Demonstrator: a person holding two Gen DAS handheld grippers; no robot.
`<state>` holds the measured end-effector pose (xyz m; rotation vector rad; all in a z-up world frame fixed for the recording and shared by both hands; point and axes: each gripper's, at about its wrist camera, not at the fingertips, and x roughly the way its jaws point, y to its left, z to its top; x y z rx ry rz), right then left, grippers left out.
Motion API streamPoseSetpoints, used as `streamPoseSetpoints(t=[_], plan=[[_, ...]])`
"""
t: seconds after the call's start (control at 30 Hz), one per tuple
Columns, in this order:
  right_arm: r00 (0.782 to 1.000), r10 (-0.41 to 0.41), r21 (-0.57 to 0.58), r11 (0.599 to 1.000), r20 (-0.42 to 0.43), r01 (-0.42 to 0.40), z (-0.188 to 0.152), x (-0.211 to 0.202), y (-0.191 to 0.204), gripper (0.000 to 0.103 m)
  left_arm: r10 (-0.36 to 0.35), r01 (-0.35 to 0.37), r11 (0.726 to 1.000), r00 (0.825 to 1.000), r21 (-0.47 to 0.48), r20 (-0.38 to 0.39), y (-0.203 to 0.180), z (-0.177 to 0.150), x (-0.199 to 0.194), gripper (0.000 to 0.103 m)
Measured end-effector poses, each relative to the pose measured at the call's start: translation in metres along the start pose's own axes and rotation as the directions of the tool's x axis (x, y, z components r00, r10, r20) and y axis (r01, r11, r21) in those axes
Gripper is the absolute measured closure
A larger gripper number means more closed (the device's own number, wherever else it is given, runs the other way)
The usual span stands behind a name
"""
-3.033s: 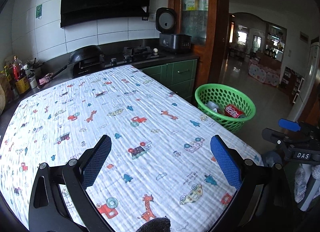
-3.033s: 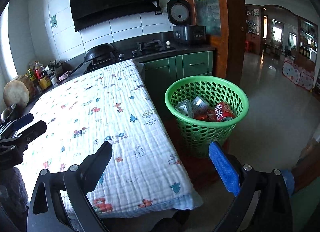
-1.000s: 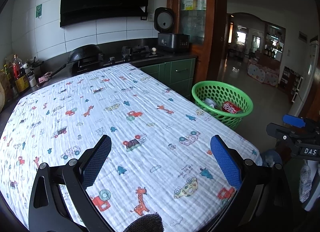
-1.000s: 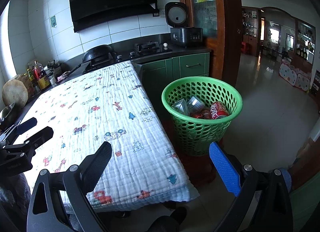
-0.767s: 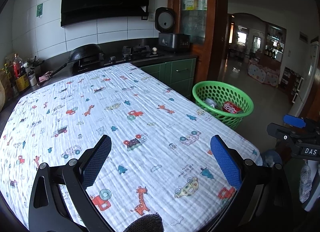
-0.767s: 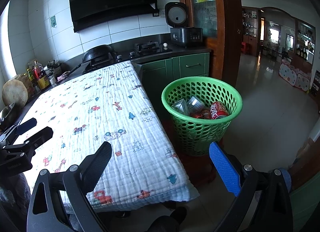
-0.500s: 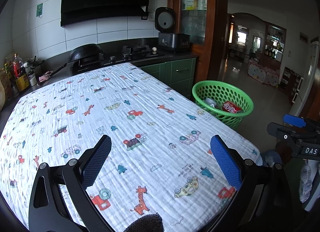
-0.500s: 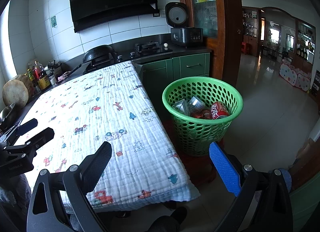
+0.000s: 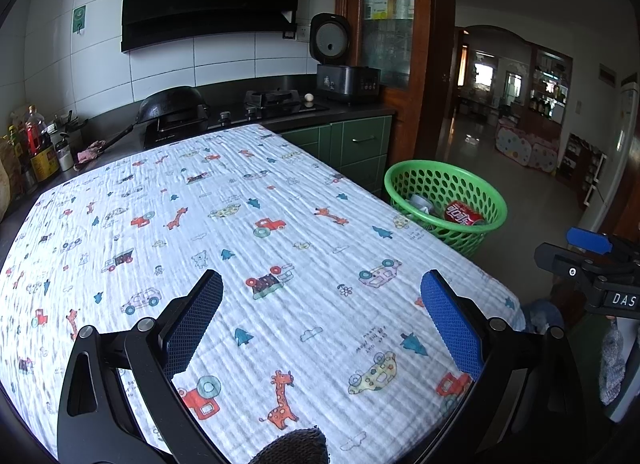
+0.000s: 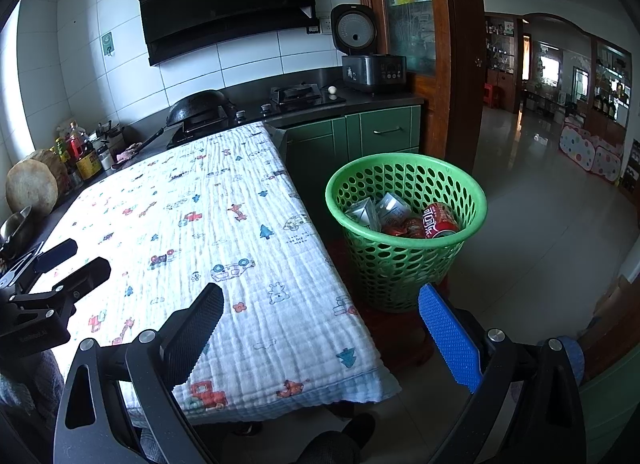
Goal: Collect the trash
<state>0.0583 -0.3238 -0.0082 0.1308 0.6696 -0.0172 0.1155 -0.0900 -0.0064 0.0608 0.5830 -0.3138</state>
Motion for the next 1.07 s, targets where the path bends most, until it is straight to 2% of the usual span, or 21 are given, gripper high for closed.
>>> streamPoseSetpoints(t=[1.07], plan=[[1.0,0.012,-0.007,1.0,-0.006,-0.012,0.0004,0.0009,0.0034,0.008,-0.001,0.001,1.0,1.0,-0.01,-0.002,-0.0008,-0.0024,0.0043,0.005]])
